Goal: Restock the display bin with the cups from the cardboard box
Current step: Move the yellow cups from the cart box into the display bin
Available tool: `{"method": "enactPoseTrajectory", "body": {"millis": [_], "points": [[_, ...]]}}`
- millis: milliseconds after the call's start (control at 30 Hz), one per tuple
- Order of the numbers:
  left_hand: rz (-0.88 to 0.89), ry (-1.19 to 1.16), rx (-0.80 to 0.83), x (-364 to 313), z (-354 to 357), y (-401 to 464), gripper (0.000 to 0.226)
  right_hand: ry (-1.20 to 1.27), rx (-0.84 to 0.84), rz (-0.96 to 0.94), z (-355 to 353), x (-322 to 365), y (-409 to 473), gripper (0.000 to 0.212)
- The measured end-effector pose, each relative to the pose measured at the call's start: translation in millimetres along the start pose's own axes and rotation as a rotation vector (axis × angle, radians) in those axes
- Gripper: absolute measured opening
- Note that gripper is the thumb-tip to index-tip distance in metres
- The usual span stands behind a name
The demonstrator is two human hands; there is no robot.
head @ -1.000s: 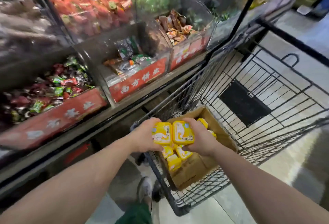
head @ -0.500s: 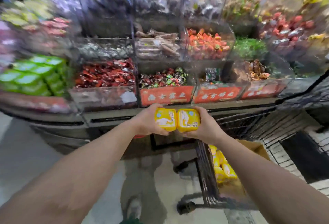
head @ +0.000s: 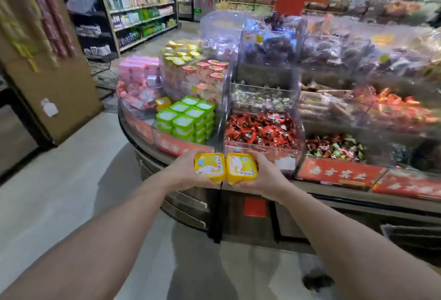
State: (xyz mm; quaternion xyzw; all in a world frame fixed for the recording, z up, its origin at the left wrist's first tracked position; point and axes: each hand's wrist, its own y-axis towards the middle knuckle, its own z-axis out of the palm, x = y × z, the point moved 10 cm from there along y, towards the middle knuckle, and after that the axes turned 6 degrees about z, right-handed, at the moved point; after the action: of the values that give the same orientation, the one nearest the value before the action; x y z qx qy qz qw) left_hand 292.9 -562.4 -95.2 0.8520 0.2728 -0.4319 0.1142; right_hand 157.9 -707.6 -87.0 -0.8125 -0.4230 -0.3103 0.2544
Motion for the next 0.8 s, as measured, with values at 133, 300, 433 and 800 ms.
{"method": "enactPoseTrajectory", "body": {"millis": [133, 300, 433, 800], "points": [[-0.020, 0.014, -0.065, 56.2, -96.8, -9.1, 0.081, 0.036, -0.003, -0.024, 68.0, 75.9, 51.9, 0.099], [-0.074, -0.014, -0.129, 115.8, -196.0, -13.7, 0.088, 0.108, 0.004, -0.029, 131.7, 154.3, 107.2, 0.099], [-0.119, -0.070, -0.184, 160.5, -248.0, -9.4, 0.086, 0.133, 0.054, -0.053, 173.4, 199.2, 153.5, 0.105], [-0.185, -0.090, -0.223, 251.6, -341.1, 93.1, 0.076, 0.086, 0.192, -0.136, 229.4, 263.8, 321.1, 0.106]]}}
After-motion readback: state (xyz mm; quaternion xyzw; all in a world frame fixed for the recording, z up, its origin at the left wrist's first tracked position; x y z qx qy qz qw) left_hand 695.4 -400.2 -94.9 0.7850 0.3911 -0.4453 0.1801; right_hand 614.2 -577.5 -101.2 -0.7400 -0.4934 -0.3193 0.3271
